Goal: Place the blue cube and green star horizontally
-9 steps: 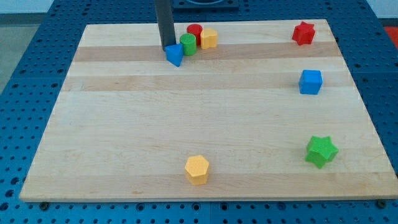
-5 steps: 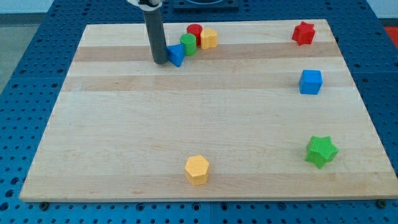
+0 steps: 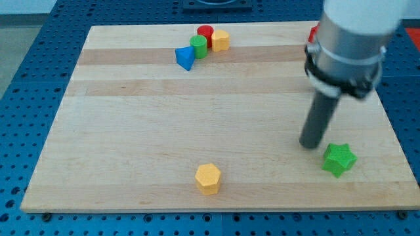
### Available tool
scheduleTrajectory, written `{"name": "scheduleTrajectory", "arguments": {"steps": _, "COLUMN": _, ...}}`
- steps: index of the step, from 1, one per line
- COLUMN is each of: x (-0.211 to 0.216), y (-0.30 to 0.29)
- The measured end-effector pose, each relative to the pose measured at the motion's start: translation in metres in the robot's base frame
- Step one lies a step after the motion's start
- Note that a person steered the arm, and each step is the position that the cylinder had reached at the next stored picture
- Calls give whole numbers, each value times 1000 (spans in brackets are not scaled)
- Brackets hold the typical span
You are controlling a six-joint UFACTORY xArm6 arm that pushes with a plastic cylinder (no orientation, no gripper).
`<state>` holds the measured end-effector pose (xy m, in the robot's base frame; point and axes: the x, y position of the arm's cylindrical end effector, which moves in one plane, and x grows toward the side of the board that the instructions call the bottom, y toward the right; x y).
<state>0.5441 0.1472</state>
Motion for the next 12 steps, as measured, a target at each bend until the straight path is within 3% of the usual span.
{"name": "scheduleTrajectory", "arguments": {"steps": 1, "x": 37, "y": 11}}
{"name": "scheduleTrajectory", "arguments": {"steps": 2, "x": 40, "y": 84}}
{"name": "scheduleTrajectory", "arguments": {"steps": 3, "x": 37, "y": 116}}
{"name": "scheduleTrajectory", "arguments": {"steps": 5, "x": 35, "y": 100}}
{"name": "scheduleTrajectory", "arguments": {"steps": 7, "x": -15, "y": 64}}
{"name": "scheduleTrajectory", "arguments": {"steps": 8, "x": -75, "y": 48}}
{"name": "scheduleTrajectory", "arguments": {"steps": 9, "x": -92, "y": 45}}
{"name": "scheduleTrajectory", "arguments": {"steps": 10, "x": -24, "y": 50}}
{"name": "scheduleTrajectory", "arguments": {"steps": 11, "x": 70, "y": 70}}
{"name": "scheduleTrajectory", "arguments": {"steps": 12, "x": 44, "y": 83}}
